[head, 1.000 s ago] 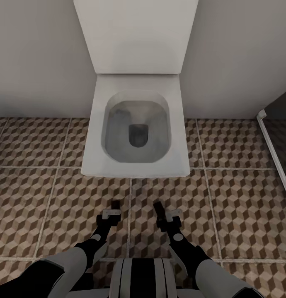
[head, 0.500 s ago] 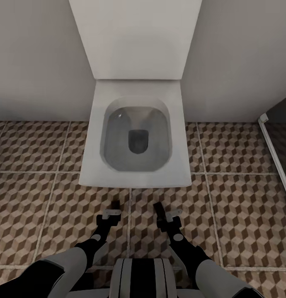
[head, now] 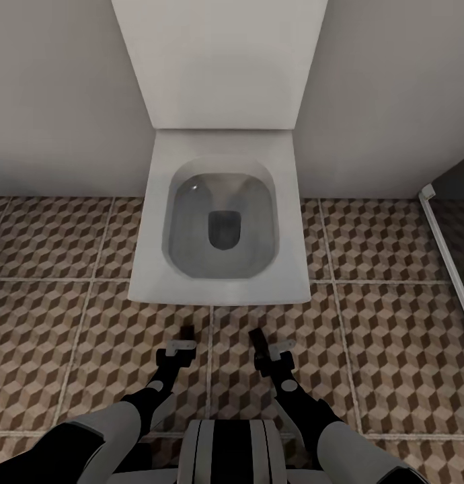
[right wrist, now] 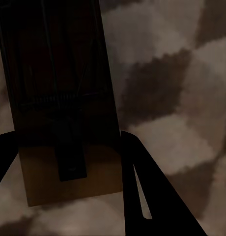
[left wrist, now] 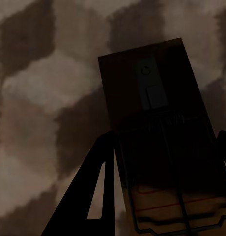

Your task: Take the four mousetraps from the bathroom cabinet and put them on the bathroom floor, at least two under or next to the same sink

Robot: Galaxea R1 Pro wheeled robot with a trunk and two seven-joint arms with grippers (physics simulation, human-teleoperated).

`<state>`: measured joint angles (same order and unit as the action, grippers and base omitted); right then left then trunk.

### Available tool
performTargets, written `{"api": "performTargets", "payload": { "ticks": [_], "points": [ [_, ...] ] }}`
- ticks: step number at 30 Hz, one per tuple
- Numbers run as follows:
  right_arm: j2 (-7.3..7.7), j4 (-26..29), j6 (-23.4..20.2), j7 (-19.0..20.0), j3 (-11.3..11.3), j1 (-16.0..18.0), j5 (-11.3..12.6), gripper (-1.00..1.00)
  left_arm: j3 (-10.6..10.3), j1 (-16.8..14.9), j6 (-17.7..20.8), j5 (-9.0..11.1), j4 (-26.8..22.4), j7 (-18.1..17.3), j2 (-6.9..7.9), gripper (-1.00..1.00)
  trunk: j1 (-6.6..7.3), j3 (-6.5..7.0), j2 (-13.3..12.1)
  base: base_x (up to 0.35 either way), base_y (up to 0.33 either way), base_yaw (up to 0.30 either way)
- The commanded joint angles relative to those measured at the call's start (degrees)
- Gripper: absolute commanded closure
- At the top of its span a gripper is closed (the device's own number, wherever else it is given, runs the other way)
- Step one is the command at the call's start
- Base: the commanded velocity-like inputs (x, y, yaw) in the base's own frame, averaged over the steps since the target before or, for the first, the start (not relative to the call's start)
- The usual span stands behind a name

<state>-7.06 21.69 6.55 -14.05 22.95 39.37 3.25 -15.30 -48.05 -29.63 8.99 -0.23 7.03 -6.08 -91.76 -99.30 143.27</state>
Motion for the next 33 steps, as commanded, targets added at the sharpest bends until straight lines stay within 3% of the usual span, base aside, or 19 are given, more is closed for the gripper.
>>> {"api": "performTargets", "payload": {
  "ticks": [1,33],
  "points": [
    [0.03,-0.1,0.2,-0.4,0.5,0.1,0.5,1.00,-0.5,0.0,-0.2,0.3,0.1,0.5,-0.02,1.00,0.01,-0.02,0.0,0.000,0.000,0.000],
    [-0.03,-0.1,0.2,-0.4,0.5,0.0,0.5,1.00,-0.5,0.0,-0.2,0.3,0.1,0.5,-0.08,1.00,0.01,-0.02,0.0,0.042,0.000,0.000]
  ]
}}
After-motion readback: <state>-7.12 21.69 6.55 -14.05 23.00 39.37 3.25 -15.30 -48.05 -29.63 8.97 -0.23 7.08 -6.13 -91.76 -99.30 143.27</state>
